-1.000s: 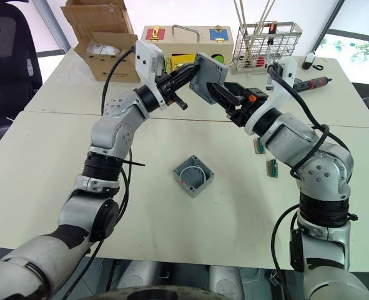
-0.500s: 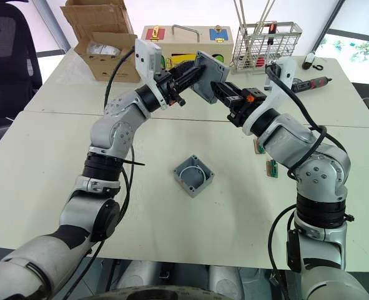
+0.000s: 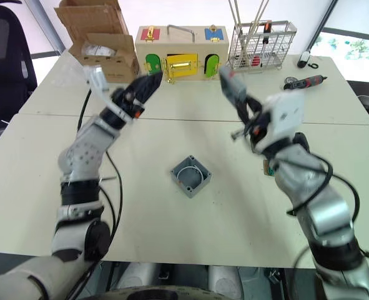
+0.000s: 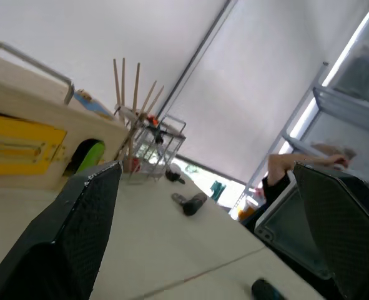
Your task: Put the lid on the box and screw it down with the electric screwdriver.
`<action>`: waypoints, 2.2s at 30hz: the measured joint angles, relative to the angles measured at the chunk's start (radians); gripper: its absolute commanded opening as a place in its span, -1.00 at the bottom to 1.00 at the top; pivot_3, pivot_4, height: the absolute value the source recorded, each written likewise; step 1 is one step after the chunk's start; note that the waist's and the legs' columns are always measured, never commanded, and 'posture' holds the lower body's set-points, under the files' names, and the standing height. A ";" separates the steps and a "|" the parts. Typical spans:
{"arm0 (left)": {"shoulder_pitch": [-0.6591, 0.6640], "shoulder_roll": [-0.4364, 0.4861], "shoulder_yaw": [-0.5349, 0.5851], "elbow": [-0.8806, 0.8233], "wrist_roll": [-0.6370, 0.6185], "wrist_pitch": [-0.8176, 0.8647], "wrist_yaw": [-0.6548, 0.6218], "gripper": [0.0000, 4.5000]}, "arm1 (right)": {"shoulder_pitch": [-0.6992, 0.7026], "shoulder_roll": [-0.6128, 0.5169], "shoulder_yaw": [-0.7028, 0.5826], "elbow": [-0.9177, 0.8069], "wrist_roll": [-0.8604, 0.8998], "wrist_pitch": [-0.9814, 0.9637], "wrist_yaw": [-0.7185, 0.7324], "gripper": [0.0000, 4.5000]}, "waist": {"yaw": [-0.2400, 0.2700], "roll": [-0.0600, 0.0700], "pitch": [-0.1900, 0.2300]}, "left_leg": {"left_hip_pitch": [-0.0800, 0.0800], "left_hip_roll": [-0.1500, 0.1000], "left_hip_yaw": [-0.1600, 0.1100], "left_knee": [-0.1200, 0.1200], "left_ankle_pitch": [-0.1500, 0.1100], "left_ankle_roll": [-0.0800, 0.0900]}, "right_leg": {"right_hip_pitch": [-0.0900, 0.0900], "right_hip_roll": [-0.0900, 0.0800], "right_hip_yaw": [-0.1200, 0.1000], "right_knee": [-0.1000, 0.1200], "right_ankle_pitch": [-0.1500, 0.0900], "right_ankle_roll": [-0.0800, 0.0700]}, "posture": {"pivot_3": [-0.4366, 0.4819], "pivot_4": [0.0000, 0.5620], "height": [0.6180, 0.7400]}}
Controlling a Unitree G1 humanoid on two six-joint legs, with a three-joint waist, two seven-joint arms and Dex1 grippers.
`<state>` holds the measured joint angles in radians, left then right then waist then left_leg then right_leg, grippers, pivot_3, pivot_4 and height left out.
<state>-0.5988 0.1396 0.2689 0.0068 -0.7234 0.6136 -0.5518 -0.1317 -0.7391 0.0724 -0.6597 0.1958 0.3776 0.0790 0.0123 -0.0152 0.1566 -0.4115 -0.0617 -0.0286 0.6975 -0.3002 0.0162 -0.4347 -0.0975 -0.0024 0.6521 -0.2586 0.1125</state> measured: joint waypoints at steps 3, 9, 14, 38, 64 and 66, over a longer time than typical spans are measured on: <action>0.074 0.088 -0.040 -0.065 0.000 0.051 -0.028 0.99 | 0.161 -0.097 0.093 -0.034 -0.294 -0.144 0.006 -0.94 | 0.003 0.000 0.000 | 0.001 0.000 0.000 0.001 0.001 -0.002 | 0.002 0.000 0.000 0.001 0.000 0.000 | -0.05 -0.47 0.25; 0.064 0.300 -0.143 -0.097 0.087 0.016 -0.191 0.99 | 0.345 -0.145 0.212 0.014 -0.815 -0.418 -0.052 -0.94 | 0.001 0.000 0.000 | 0.006 0.000 0.000 0.001 0.002 -0.003 | 0.006 0.001 0.000 0.002 0.000 -0.001 | -0.05 -0.47 0.25; 0.013 0.385 -0.230 -0.081 0.123 -0.001 -0.343 0.99 | 0.313 -0.067 0.240 0.095 -0.986 -0.532 -0.070 -0.94 | -0.001 0.000 0.000 | 0.006 0.000 0.000 0.001 0.002 -0.003 | 0.006 0.001 0.000 0.001 0.000 -0.001 | -0.05 -0.47 0.25; -0.037 0.283 -0.428 -0.022 0.190 0.028 -0.474 -0.99 | 0.221 0.085 0.239 0.256 -1.132 -0.679 -0.010 -0.94 | 0.000 0.000 0.000 | 0.005 0.000 -0.001 0.001 0.001 -0.002 | 0.006 0.001 0.000 0.001 0.000 -0.001 | -0.05 -0.47 0.25; -0.042 0.262 -0.611 0.066 0.403 -0.140 -0.590 -1.00 | 0.276 0.112 0.219 0.250 -1.173 -0.692 -0.010 -0.07 | 0.001 0.000 0.000 | 0.006 0.000 -0.001 0.001 0.001 -0.002 | 0.007 0.001 0.000 0.001 0.000 -0.001 | -0.05 -0.47 0.25; -0.044 0.252 -0.622 0.068 0.429 -0.163 -0.587 -1.00 | 0.275 0.121 0.207 0.236 -1.173 -0.688 -0.010 0.36 | 0.000 0.000 -0.001 | 0.007 0.000 -0.001 0.001 0.001 -0.001 | 0.008 0.001 0.000 0.001 0.000 -0.001 | -0.05 -0.47 0.25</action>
<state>-0.6432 0.3911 -0.3531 0.0751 -0.2943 0.4502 -1.1392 0.1430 -0.6184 0.2796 -0.4233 -0.9776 -0.3107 0.0686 0.0123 -0.0157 0.1558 -0.4042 -0.0620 -0.0295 0.6989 -0.2992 0.0149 -0.4262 -0.0962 -0.0027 0.6535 -0.2590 0.1119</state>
